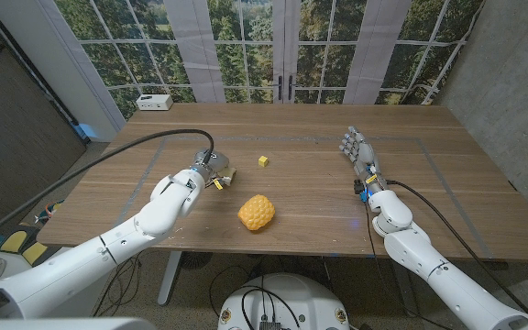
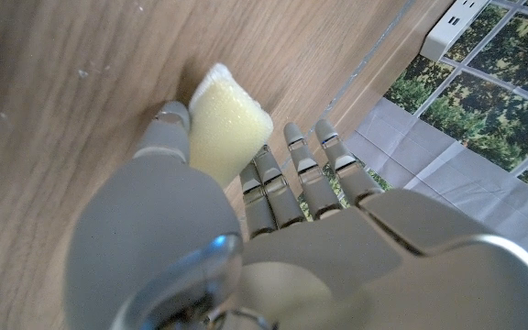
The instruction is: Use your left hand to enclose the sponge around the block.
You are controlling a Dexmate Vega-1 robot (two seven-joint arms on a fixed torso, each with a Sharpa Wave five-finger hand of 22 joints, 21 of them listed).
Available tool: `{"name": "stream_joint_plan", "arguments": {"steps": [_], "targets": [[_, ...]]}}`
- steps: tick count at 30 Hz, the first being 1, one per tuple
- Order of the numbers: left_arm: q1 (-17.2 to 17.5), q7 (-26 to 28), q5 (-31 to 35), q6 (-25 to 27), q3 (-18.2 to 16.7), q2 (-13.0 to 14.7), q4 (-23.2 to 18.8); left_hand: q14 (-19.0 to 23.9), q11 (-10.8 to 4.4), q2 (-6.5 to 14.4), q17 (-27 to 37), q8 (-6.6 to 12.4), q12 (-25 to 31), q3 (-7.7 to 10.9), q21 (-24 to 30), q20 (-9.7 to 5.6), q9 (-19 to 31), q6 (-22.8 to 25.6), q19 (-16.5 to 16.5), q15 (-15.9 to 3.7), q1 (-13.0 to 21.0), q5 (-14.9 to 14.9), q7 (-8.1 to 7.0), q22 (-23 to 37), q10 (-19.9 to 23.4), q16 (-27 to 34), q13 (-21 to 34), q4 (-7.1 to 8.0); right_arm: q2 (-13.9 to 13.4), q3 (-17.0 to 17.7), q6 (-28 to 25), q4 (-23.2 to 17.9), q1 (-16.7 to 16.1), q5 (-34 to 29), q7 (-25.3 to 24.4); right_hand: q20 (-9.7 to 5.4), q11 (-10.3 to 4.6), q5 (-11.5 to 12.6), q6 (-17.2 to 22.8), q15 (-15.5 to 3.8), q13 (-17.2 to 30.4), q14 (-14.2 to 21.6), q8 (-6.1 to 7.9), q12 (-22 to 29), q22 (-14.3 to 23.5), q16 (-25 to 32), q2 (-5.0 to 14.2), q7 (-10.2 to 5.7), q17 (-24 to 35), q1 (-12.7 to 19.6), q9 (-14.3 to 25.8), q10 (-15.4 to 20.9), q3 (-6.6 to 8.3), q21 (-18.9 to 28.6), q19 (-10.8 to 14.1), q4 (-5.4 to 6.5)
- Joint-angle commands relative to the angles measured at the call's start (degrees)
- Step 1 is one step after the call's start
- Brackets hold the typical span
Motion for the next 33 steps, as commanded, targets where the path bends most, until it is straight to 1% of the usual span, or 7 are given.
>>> {"name": "stream_joint_plan", "arguments": {"steps": [1, 2, 5, 7, 12, 21, 33], "targets": [[0.73, 12.76, -2.58, 2.63, -2.81, -1.02, -0.66, 0.65, -0.19, -0.05, 0.26, 0.02, -0.15, -0.06, 0.12, 0.13, 0.29, 0.80, 0.21, -7.52, 0.01, 0.06, 0.36, 0.23, 0.37, -0.21, -0.04, 0.40, 0.02, -0.12, 0.00, 0.06, 0.27, -0.26, -0.14, 0.40, 0.22, 0.43, 0.63, 0.06, 0.29, 0.56, 0.35, 0.38, 0.22, 0.30, 0.11, 0.12, 0.11, -0.55, 0.23, 0.48, 0.06, 0.31, 0.12, 0.34], [0.27, 11.70, -2.57, 2.51, -2.61, -0.97, -0.76, 0.84, -0.03, 0.03, 0.27, 0.05, -0.12, -0.06, 0.14, 0.16, 0.29, 0.95, 0.29, -7.55, -0.04, 0.06, 0.38, 0.23, 0.63, -0.18, -0.04, 0.46, 0.00, -0.09, 0.03, 0.03, 0.26, -0.31, -0.19, 0.40, 0.23, 0.43, 0.65, 0.07, 0.29, 0.59, 0.35, 0.41, 0.22, 0.30, 0.10, 0.11, 0.10, -0.55, 0.23, 0.55, 0.06, 0.31, 0.13, 0.34], [0.40, 16.08, -2.14, 2.67, -2.28, -1.41, 0.16, 1.97, 0.17, 0.96, 0.32, 0.46, 0.06, 0.36, 0.29, 0.17, 0.29, 2.39, 0.84, -7.54, 0.32, 0.13, 0.52, 0.24, 2.05, 0.03, -0.08, 0.58, 0.00, 0.03, 0.26, 0.06, 0.23, -0.32, -0.24, 0.43, 0.24, 0.44, 0.62, 0.03, 0.29, 0.61, 0.33, 0.41, 0.22, 0.28, 0.08, 0.12, 0.09, -0.57, 0.23, 0.61, 0.06, 0.29, 0.10, 0.34], [-0.71, 12.75, -2.59, 2.52, -2.02, -1.59, -0.32, 2.40, 0.01, 1.04, 0.28, 0.58, 0.06, 0.41, 0.36, 0.33, 0.29, 2.87, 1.08, -7.72, 0.44, 0.10, 0.34, 0.24, 2.48, 0.05, -0.09, 0.55, -0.10, 0.11, 0.25, -0.07, 0.13, -0.34, -0.33, 0.42, 0.27, 0.44, 0.59, 0.02, 0.29, 0.62, 0.31, 0.40, 0.22, 0.27, 0.07, 0.12, 0.09, -0.60, 0.23, 0.62, 0.06, 0.30, 0.12, 0.35], [-1.82, 15.86, -2.50, 2.39, -1.75, -2.39, 0.49, 2.68, 0.03, 1.28, 0.25, 0.61, 0.05, 0.55, 0.41, 0.39, 0.28, 3.16, 1.27, -7.70, 0.59, 0.07, 0.18, 0.25, 2.88, -0.01, -0.06, 0.55, -0.31, 0.22, 0.27, -0.15, 0.09, -0.06, 0.08, 0.41, 0.36, 0.45, 0.61, 0.06, 0.29, 0.65, 0.30, 0.39, 0.22, 0.25, 0.05, 0.14, 0.09, -0.64, 0.23, 0.68, 0.06, 0.29, 0.13, 0.36], [-5.14, 14.88, -1.78, 1.37, -0.93, -3.00, 0.89, 3.07, -0.21, 1.49, 0.19, 0.58, -0.15, 0.69, 0.43, 0.34, 0.27, 3.53, 1.44, -7.94, 0.79, -0.06, 0.09, 0.25, 3.29, -0.19, -0.06, 0.52, -0.99, 0.18, -0.17, -0.48, 0.63, -0.12, 0.90, 0.44, 0.28, 0.48, 0.70, 0.07, 0.29, 0.67, 0.30, 0.34, 0.22, 0.15, 0.01, 0.17, 0.05, -0.67, 0.23, 0.73, 0.10, 0.26, 0.11, 0.34], [-9.63, 14.90, -3.13, -3.01, 1.16, -4.60, 2.66, 3.29, -0.15, 1.50, 0.14, 0.51, -0.42, 0.72, 0.38, 0.25, 0.25, 3.92, 1.50, -8.00, 0.86, -0.28, 0.02, 0.25, 3.68, -0.53, 0.03, 0.50, -1.46, 0.50, 0.16, 0.12, 0.93, 0.43, 2.04, 0.46, 0.32, 0.49, 0.78, 0.02, 0.29, 0.68, 0.30, 0.29, 0.22, 0.07, -0.04, 0.19, 0.02, -0.74, 0.23, 0.79, 0.11, 0.23, 0.08, 0.34]]}}
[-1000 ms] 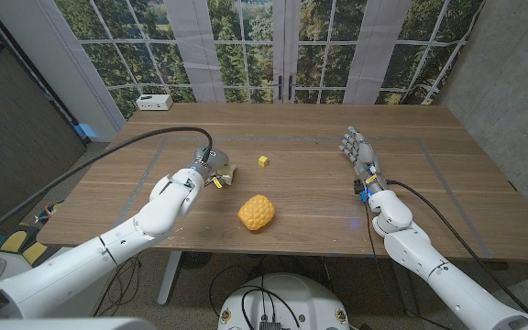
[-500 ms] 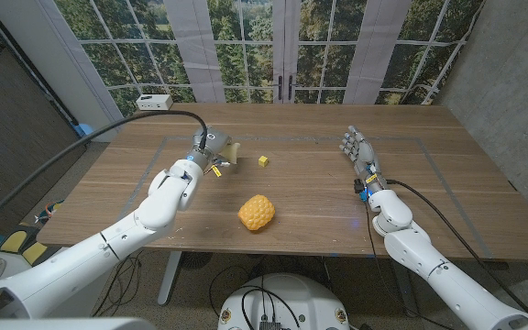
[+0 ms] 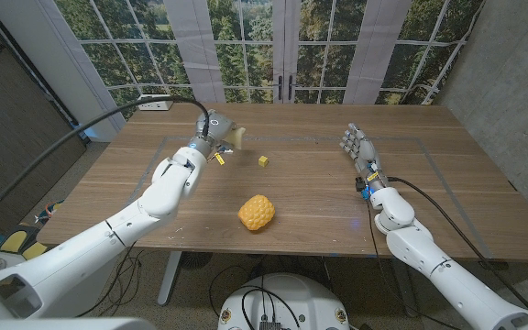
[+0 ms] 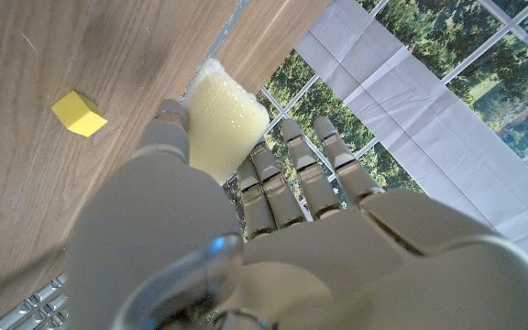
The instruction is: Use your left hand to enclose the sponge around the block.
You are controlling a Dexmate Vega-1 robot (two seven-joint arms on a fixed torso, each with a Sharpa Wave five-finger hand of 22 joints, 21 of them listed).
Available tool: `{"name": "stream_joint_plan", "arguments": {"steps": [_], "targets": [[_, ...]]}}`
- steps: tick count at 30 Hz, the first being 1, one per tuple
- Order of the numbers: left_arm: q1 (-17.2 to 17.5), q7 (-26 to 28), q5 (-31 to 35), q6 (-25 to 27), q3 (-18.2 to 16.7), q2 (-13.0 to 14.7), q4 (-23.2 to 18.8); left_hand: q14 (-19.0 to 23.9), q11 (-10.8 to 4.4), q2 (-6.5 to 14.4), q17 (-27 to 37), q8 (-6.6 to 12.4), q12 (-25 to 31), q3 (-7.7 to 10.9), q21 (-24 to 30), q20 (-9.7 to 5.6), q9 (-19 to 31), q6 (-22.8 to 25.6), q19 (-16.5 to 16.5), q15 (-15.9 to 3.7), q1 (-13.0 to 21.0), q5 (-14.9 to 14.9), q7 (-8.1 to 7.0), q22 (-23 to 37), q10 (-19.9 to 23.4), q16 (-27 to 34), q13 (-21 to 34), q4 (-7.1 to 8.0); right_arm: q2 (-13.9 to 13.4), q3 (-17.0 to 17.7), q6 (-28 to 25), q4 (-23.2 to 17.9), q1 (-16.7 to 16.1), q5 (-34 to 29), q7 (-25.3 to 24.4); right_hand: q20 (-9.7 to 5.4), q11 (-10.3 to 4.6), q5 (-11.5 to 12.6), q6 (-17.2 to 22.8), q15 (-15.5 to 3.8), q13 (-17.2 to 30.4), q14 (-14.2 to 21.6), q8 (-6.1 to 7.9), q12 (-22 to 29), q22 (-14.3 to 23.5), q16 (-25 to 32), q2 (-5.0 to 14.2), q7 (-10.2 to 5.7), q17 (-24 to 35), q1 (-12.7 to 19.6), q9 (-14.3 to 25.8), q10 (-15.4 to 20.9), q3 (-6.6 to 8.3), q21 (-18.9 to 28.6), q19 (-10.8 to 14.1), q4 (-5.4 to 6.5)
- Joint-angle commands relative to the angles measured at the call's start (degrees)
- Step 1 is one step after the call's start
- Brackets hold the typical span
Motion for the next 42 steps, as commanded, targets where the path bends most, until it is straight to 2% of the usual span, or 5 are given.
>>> {"name": "stream_joint_plan", "arguments": {"steps": [1, 13, 14, 42], "targets": [[-4.69, -0.39, -1.25, -4.40, 2.02, -1.64, 1.70, 0.47, -0.09, 0.66, 0.14, 0.12, -0.23, 0.21, 0.17, -0.22, 0.29, 0.60, 0.54, -7.73, 0.02, -0.30, 0.29, 0.27, 0.50, -0.18, 0.27, 0.02, -0.56, 0.35, 0.16, 0.48, 0.37, 0.44, 0.96, 0.47, 0.12, 0.50, 0.47, 0.03, 0.29, 0.71, 0.29, 0.30, 0.22, 0.07, 0.19, -0.15, 0.02, -0.51, 0.23, 0.61, 0.11, 0.23, 0.09, 0.34], [-8.47, -0.55, -3.48, -8.04, 4.14, -3.61, 4.38, 0.50, -0.07, 0.67, 0.13, -0.06, -0.59, 0.23, 0.12, -0.31, 0.28, 0.64, 0.56, -7.77, 0.08, -0.44, 0.17, 0.26, 0.41, -0.47, 0.38, 0.00, -0.76, 0.67, 0.40, 1.01, 0.43, 0.54, 1.08, 0.49, 0.21, 0.51, 0.47, 0.06, 0.29, 0.76, 0.25, 0.28, 0.22, -0.01, 0.15, -0.12, -0.01, -0.58, 0.23, 0.76, 0.15, 0.21, 0.09, 0.33], [-9.25, -2.08, -4.08, -9.15, 4.45, -3.38, 4.34, 0.52, -0.08, 0.67, 0.13, -0.06, -0.60, 0.24, 0.11, -0.35, 0.28, 0.65, 0.54, -7.75, 0.09, -0.45, 0.16, 0.26, 0.43, -0.48, 0.39, 0.00, -0.77, 0.71, 0.46, 1.05, 0.40, 0.61, 1.12, 0.50, 0.20, 0.51, 0.45, 0.05, 0.29, 0.74, 0.25, 0.26, 0.22, -0.03, 0.15, -0.17, -0.01, -0.58, 0.23, 0.73, 0.15, 0.21, 0.09, 0.34], [-13.31, -2.36, -9.00, -14.15, 8.52, -5.31, 10.21, 0.67, 0.00, 0.27, 0.15, -0.37, -1.26, 0.00, -0.08, -0.31, 0.27, 0.96, 0.46, -7.83, -0.13, -0.70, 0.20, 0.26, 0.66, -0.97, 0.63, 0.04, -0.83, 0.94, 0.42, 1.11, 0.62, -0.08, 0.17, 0.52, 0.24, 0.54, 0.34, 0.06, 0.30, 0.81, 0.16, 0.16, 0.22, -0.21, 0.16, -0.20, -0.09, -0.57, 0.23, 0.82, 0.31, 0.18, 0.13, 0.25]]}}
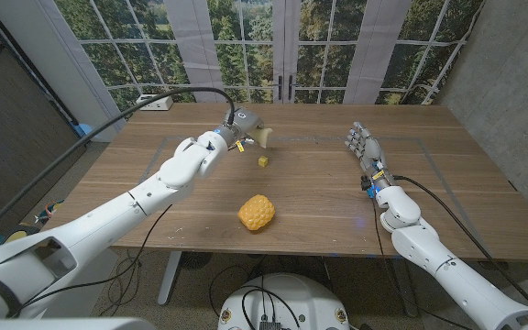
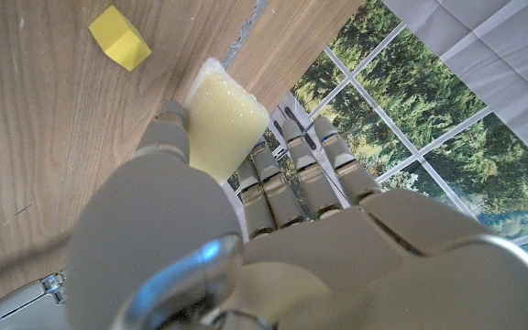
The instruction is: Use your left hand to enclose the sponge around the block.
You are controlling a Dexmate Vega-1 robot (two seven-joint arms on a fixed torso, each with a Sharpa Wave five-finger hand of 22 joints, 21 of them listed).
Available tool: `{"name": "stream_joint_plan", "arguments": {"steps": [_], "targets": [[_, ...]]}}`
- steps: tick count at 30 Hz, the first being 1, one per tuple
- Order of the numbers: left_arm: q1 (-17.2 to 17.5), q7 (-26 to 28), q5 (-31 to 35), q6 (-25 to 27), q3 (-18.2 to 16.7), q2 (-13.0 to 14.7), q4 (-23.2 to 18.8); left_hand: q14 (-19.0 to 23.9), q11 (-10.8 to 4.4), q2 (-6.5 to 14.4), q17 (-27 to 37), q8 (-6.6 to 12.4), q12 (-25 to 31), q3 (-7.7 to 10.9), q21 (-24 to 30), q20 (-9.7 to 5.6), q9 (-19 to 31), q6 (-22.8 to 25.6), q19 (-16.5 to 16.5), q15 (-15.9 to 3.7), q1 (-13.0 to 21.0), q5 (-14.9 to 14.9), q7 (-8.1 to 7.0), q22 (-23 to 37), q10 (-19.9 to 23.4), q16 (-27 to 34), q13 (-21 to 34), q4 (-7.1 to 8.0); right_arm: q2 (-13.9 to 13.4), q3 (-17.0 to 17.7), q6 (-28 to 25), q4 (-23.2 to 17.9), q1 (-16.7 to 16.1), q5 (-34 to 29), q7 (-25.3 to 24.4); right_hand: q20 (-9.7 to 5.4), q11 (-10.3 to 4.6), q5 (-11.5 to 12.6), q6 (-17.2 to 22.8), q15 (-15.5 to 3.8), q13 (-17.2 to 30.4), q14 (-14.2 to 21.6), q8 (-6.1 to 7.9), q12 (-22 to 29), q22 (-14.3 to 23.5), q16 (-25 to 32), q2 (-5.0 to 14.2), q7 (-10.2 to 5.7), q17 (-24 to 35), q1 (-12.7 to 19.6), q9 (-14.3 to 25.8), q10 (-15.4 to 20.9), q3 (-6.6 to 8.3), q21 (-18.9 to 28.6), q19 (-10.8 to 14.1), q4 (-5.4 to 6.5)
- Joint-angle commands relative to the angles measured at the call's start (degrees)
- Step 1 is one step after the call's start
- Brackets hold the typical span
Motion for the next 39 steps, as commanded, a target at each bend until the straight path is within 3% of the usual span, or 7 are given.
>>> {"name": "stream_joint_plan", "arguments": {"steps": [1, 14, 39], "targets": [[-1.75, -0.19, -2.12, -2.38, 1.84, -0.69, 2.46, 0.41, -0.03, 0.27, 0.13, 0.01, -0.21, 0.00, -0.08, 0.01, 0.24, 0.65, 0.16, -7.54, -0.12, -0.03, -0.07, 0.26, 0.68, -0.09, 0.19, 0.04, 0.04, -0.05, -0.06, 0.07, 0.36, -0.55, -0.40, 0.41, -0.07, 0.54, 0.35, 0.04, 0.30, 0.36, 0.16, 0.16, 0.22, -0.22, 0.14, -0.17, 0.20, -0.58, 0.23, 0.50, 0.31, 0.18, 0.01, 0.25], [-3.35, -4.62, -3.93, -3.89, 3.16, -0.24, 3.34, -0.02, -0.02, -0.29, 0.12, -0.32, -0.71, -0.24, -0.27, 0.08, 0.23, 0.43, -0.08, -7.43, -0.18, -0.12, -0.18, 0.26, 0.46, -0.50, 0.33, -0.07, 0.28, -0.12, -0.14, 0.18, 0.64, -0.98, -0.98, 0.40, -0.16, 0.55, 0.33, 0.05, 0.30, 0.41, 0.14, 0.10, 0.22, -0.28, 0.16, -0.20, 0.19, -0.61, 0.23, 0.48, 0.37, 0.17, 0.01, 0.23], [-3.45, -3.17, -3.23, -2.99, 5.58, -1.83, 6.68, -1.13, 0.18, -0.27, 0.30, -1.08, -1.74, -0.58, -0.59, -0.01, 0.26, -0.46, -0.43, -7.16, -0.99, -0.09, 0.12, 0.26, -0.45, -0.93, 0.57, 0.42, -0.94, 0.54, -0.26, -1.50, -0.89, -1.40, -1.77, 0.47, -0.14, 0.52, 0.31, 0.04, 0.30, 0.57, 0.13, 0.08, 0.22, -0.35, 0.04, -0.25, 0.17, -0.73, 0.23, 0.66, 0.38, 0.16, 0.05, 0.21]]}}
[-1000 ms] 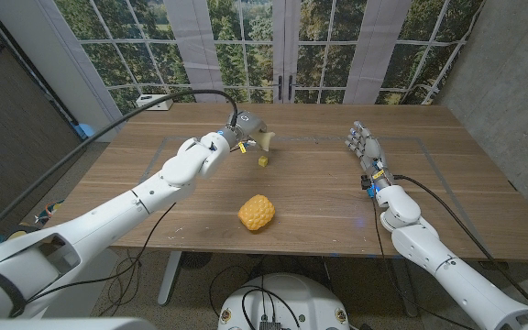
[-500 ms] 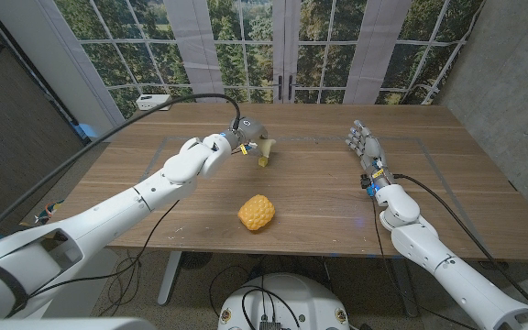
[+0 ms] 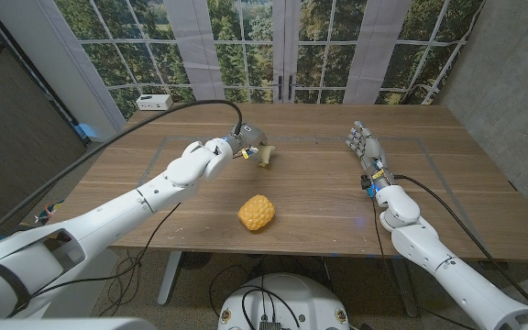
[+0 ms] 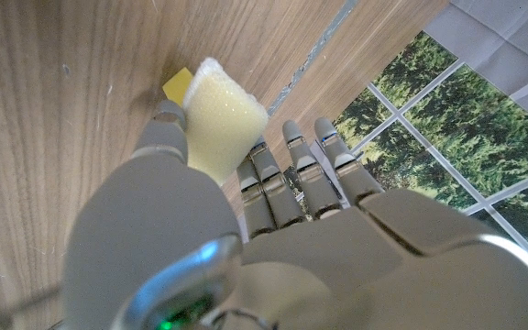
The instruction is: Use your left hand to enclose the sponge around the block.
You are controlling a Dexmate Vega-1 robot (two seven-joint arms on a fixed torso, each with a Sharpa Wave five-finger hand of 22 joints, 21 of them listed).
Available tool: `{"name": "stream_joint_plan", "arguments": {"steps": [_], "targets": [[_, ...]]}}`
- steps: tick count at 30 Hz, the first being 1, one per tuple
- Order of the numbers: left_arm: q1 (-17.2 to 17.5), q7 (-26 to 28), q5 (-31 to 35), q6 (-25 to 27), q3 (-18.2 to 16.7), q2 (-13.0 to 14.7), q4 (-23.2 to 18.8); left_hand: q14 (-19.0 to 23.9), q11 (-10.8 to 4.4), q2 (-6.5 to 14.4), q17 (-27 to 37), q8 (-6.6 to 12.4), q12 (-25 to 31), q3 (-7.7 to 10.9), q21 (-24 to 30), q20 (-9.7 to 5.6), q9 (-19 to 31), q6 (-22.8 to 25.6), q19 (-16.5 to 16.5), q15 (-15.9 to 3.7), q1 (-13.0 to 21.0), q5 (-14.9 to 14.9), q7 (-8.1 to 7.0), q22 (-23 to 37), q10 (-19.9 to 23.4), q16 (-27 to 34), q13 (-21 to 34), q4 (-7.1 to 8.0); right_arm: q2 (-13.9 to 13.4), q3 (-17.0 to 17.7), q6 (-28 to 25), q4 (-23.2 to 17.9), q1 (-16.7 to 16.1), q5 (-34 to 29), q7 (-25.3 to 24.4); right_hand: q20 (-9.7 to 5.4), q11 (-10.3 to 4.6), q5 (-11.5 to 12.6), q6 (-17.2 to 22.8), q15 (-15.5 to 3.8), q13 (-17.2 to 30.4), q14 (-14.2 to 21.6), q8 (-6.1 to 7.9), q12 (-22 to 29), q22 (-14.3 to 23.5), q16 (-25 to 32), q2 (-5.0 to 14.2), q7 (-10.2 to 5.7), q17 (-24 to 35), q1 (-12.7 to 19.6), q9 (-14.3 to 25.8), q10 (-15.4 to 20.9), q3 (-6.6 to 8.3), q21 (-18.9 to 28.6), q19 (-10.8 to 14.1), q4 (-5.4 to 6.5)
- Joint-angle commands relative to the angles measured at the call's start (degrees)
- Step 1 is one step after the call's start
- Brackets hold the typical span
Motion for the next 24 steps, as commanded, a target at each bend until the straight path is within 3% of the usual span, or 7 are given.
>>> {"name": "stream_joint_plan", "arguments": {"steps": [1, 6, 14, 21, 24], "targets": [[-0.44, 0.86, -0.54, 0.10, 1.11, -1.18, 2.20, -0.47, 0.24, 0.31, 0.19, -0.52, -0.44, -0.21, -0.34, -0.02, 0.28, -0.91, 0.00, -7.33, -0.63, -0.08, 0.25, 0.27, -0.96, -0.17, 0.30, 0.16, -0.95, 0.52, -0.37, -1.50, -1.05, -0.43, -0.79, 0.46, 0.00, 0.52, 0.32, 0.04, 0.31, 0.60, 0.13, 0.06, 0.22, -0.07, -0.17, -0.22, 0.15, -0.32, 0.23, 0.35, 0.38, 0.16, 0.06, 0.21], [-1.04, 1.09, -0.28, -0.63, 2.00, -1.24, 2.77, -1.35, 0.47, 0.31, 0.23, -1.33, -1.50, -0.29, -0.45, -0.02, 0.28, -2.40, -0.05, -6.98, -0.73, -0.03, 0.37, 0.27, -2.56, -0.41, 0.16, 0.20, -1.28, 0.81, -0.66, -2.35, -1.68, -0.53, -1.38, 0.46, 0.00, 0.52, 0.32, 0.02, 0.31, 0.61, 0.13, 0.07, 0.22, -0.10, -0.18, -0.24, 0.16, -0.37, 0.23, 0.41, 0.38, 0.15, 0.06, 0.22], [-2.56, -5.26, -1.09, -0.86, 2.53, -0.90, 2.09, -2.65, 0.63, -0.62, 0.28, -2.63, -2.74, -1.15, -0.95, 0.14, 0.22, -4.62, -0.97, -6.34, -1.88, -0.05, 0.73, 0.27, -4.21, -0.63, -0.15, 0.51, -1.43, 1.08, -0.46, -2.97, -2.27, -0.89, -1.98, 0.50, -0.03, 0.51, 0.34, -0.03, 0.31, 0.78, 0.13, 0.03, 0.22, -0.07, -0.20, -0.25, 0.16, -0.44, 0.23, 0.39, 0.38, 0.15, 0.08, 0.25], [-3.53, -10.13, 0.00, -0.87, 3.04, -0.20, 0.80, -5.75, 1.45, -2.71, 0.36, -4.71, -4.29, -2.95, -1.85, 0.68, 0.13, -8.48, -2.55, -5.20, -3.91, 0.17, 0.99, 0.26, -7.44, -1.03, -0.29, 0.94, -1.23, 1.15, -0.12, -3.23, -2.53, -1.03, -2.22, 0.53, -0.14, 0.52, 0.37, -0.08, 0.31, 0.99, 0.14, 0.01, 0.22, -0.02, -0.15, -0.32, 0.17, -0.50, 0.23, 0.42, 0.42, 0.20, 0.24, 0.27], [-2.76, -9.58, 0.52, 0.53, 2.54, -0.14, 0.39, -6.85, 1.69, -3.17, 0.45, -5.38, -4.67, -3.58, -2.25, 1.06, 0.12, -10.05, -3.27, -4.66, -4.84, 0.34, 1.29, 0.26, -8.59, -1.05, -0.28, 1.29, -1.15, 1.06, -0.14, -3.18, -2.43, -1.08, -2.14, 0.60, -0.16, 0.52, 0.35, -0.15, 0.31, 1.19, 0.13, 0.03, 0.22, 0.03, -0.12, -0.35, 0.17, -0.52, 0.23, 0.52, 0.45, 0.22, 0.31, 0.29]]}}
